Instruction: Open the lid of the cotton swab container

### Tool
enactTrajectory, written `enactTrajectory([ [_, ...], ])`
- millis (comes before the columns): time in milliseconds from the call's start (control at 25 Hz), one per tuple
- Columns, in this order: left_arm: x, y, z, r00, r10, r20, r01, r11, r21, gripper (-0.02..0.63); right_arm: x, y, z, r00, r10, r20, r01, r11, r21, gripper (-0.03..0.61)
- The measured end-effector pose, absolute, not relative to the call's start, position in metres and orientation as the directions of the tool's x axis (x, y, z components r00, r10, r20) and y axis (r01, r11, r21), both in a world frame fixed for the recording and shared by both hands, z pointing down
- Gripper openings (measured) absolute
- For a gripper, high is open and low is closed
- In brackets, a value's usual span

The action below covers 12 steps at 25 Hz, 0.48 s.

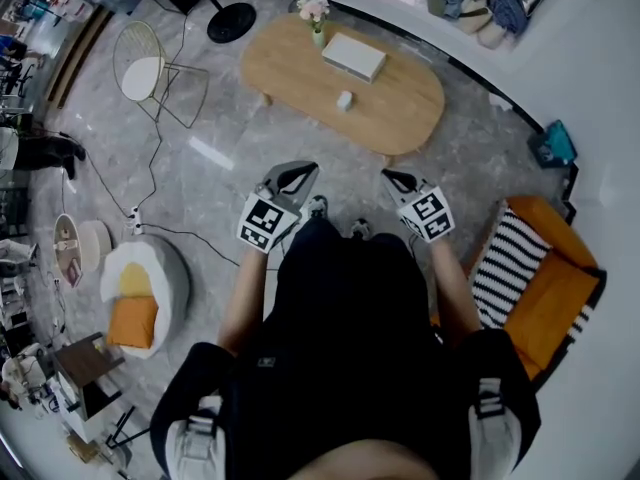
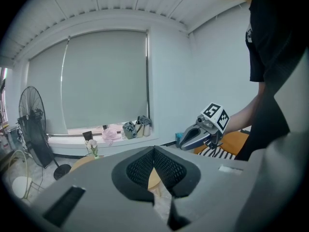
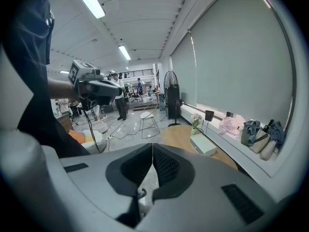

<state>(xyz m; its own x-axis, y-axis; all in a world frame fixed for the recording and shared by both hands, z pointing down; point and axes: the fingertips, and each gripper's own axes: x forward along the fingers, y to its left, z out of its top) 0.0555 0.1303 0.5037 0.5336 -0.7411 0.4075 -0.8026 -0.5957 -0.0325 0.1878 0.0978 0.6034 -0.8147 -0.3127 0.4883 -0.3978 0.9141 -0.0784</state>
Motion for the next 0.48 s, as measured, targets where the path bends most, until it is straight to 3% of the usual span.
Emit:
enactTrajectory([
  [480, 0.073, 0.103, 0.508, 0.602, -0.69, 0.401, -0.749, -0.663, -0.016, 0.0, 0.217, 0.095, 0.605, -0.762, -0.39, 0.517, -0.493, 0.867, -0.072, -0.003],
])
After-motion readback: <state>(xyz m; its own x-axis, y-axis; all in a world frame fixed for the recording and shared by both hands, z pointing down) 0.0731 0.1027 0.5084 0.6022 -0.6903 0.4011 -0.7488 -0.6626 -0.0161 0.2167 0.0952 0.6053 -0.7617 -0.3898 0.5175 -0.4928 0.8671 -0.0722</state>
